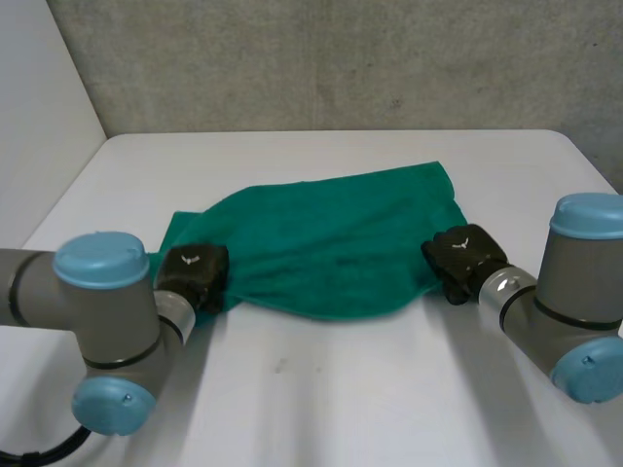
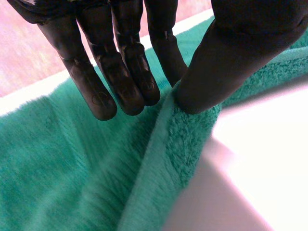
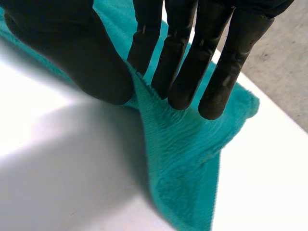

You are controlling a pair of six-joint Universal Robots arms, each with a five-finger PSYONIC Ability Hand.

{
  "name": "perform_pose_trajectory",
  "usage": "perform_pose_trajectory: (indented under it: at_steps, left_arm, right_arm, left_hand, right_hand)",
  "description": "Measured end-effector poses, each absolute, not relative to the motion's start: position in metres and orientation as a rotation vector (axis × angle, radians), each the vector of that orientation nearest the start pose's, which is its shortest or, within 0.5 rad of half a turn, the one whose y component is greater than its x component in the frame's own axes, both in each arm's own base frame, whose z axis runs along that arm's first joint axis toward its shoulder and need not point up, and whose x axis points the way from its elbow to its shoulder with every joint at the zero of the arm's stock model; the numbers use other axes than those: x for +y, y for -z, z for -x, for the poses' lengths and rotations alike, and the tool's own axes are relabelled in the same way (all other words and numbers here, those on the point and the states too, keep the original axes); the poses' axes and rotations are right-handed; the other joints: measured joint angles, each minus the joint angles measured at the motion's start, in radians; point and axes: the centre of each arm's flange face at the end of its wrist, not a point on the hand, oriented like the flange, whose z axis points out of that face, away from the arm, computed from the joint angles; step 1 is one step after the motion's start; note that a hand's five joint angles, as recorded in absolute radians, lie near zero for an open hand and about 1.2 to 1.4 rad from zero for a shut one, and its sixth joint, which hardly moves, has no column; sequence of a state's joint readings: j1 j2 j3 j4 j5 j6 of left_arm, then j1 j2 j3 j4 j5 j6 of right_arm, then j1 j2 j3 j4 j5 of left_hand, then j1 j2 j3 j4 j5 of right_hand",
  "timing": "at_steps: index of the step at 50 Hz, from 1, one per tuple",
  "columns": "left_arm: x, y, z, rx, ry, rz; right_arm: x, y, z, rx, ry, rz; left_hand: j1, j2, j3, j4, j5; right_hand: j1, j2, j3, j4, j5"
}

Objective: Fold the towel.

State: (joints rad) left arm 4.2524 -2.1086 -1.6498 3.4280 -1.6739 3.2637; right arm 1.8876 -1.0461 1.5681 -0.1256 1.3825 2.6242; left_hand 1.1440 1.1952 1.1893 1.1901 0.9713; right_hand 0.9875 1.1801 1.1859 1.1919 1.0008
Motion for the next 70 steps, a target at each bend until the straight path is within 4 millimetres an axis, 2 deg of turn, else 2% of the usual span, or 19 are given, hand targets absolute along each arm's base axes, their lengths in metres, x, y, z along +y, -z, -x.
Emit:
perform_pose_trajectory:
  at_steps: [4, 5, 12, 13, 14, 16, 19, 23, 24, 27, 28, 35, 37, 45, 56, 65, 68, 69, 70]
  left_arm:
    - [-0.267, -0.157, 0.266, 2.472, 1.995, -0.661]
    - [-0.266, -0.170, 0.265, 2.432, 2.037, -0.664]
    - [-0.242, -0.230, 0.253, 2.242, 2.150, -0.736]
    - [-0.242, -0.230, 0.253, 2.242, 2.150, -0.736]
    - [-0.236, -0.236, 0.250, 2.216, 2.137, -0.768]
    - [-0.232, -0.236, 0.246, 2.208, 2.111, -0.798]
    - [-0.231, -0.230, 0.244, 2.221, 2.072, -0.821]
    - [-0.236, -0.204, 0.241, 2.290, 1.951, -0.862]
    - [-0.240, -0.188, 0.239, 2.331, 1.888, -0.870]
    - [-0.244, -0.178, 0.238, 2.353, 1.852, -0.871]
    - [-0.252, -0.157, 0.236, 2.393, 1.787, -0.863]
    - [-0.268, -0.129, 0.230, 2.432, 1.725, -0.823]
    - [-0.270, -0.127, 0.229, 2.437, 1.724, -0.807]
    - [-0.259, -0.135, 0.228, 2.485, 1.726, -0.767]
    - [-0.252, -0.141, 0.228, 2.615, 1.754, -0.613]
    - [-0.253, -0.126, 0.229, 2.670, 1.695, -0.607]
    - [-0.255, -0.121, 0.230, 2.684, 1.678, -0.615]
    - [-0.256, -0.119, 0.231, 2.689, 1.671, -0.618]
    - [-0.256, -0.119, 0.231, 2.689, 1.671, -0.618]
  right_arm:
    - [-0.293, -0.164, -0.252, 2.261, 1.771, 1.194]
    - [-0.290, -0.182, -0.251, 2.247, 1.796, 1.208]
    - [-0.268, -0.246, -0.245, 2.219, 1.808, 1.293]
    - [-0.268, -0.246, -0.245, 2.219, 1.808, 1.293]
    - [-0.257, -0.264, -0.243, 2.216, 1.797, 1.327]
    - [-0.251, -0.270, -0.242, 2.217, 1.783, 1.347]
    - [-0.247, -0.270, -0.241, 2.224, 1.761, 1.360]
    - [-0.247, -0.249, -0.242, 2.274, 1.650, 1.389]
    - [-0.249, -0.235, -0.243, 2.301, 1.590, 1.396]
    - [-0.251, -0.224, -0.243, 2.322, 1.544, 1.399]
    - [-0.255, -0.205, -0.244, 2.354, 1.475, 1.398]
    - [-0.267, -0.172, -0.246, 2.389, 1.445, 1.369]
    - [-0.271, -0.162, -0.247, 2.393, 1.456, 1.354]
    - [-0.274, -0.154, -0.246, 2.403, 1.458, 1.301]
    - [-0.272, -0.153, -0.243, 2.421, 1.440, 1.269]
    - [-0.278, -0.154, -0.234, 2.451, 1.447, 1.242]
    - [-0.278, -0.153, -0.233, 2.455, 1.441, 1.240]
    - [-0.277, -0.152, -0.233, 2.456, 1.438, 1.241]
    - [-0.277, -0.152, -0.233, 2.456, 1.438, 1.241]
  left_hand:
    - [0.000, 0.001, 0.001, 0.003, 0.000]
    - [0.000, 0.001, 0.001, 0.003, 0.000]
    - [0.000, 0.001, 0.001, 0.003, 0.000]
    - [0.000, 0.001, 0.001, 0.003, 0.000]
    - [0.000, 0.001, 0.002, 0.003, 0.000]
    - [0.000, 0.002, 0.002, 0.003, 0.000]
    - [0.000, 0.002, 0.002, 0.003, 0.000]
    - [0.000, 0.002, 0.002, 0.004, 0.000]
    - [0.000, 0.002, 0.002, 0.004, 0.000]
    - [0.000, 0.002, 0.003, 0.004, 0.000]
    - [0.000, 0.002, 0.003, 0.004, 0.000]
    - [-0.041, -0.061, -0.058, -0.059, -0.033]
    - [-0.153, -0.188, -0.180, -0.178, -0.130]
    - [-0.496, -0.543, -0.533, -0.540, -0.493]
    - [-0.500, -0.553, -0.545, -0.553, -0.509]
    - [-0.499, -0.552, -0.544, -0.552, -0.507]
    - [-0.462, -0.515, -0.514, -0.519, -0.474]
    - [-0.276, -0.350, -0.345, -0.351, -0.311]
    - [-0.276, -0.350, -0.345, -0.351, -0.311]
  right_hand:
    - [0.000, 0.000, 0.000, 0.000, 0.000]
    - [0.000, 0.000, 0.000, 0.000, 0.000]
    - [0.000, 0.000, 0.000, 0.000, 0.000]
    - [0.000, 0.000, 0.000, 0.000, 0.000]
    - [0.000, 0.000, 0.000, 0.000, 0.000]
    - [0.000, 0.000, 0.000, 0.000, 0.000]
    - [0.000, 0.000, 0.000, 0.000, 0.000]
    - [0.000, 0.000, 0.000, 0.000, 0.000]
    - [0.000, 0.000, 0.000, 0.000, 0.000]
    - [0.000, 0.000, 0.000, 0.000, 0.000]
    - [0.000, 0.000, 0.000, 0.000, 0.000]
    - [0.000, 0.000, 0.000, 0.000, 0.000]
    - [0.000, 0.000, 0.000, 0.000, 0.000]
    - [0.000, 0.000, 0.000, 0.000, 0.000]
    - [0.000, 0.000, 0.000, 0.000, 0.001]
    - [0.000, 0.000, 0.000, 0.000, 0.001]
    - [0.000, 0.000, 0.000, 0.000, 0.001]
    - [0.000, 0.000, 0.000, 0.000, 0.001]
    - [0.000, 0.000, 0.000, 0.000, 0.001]
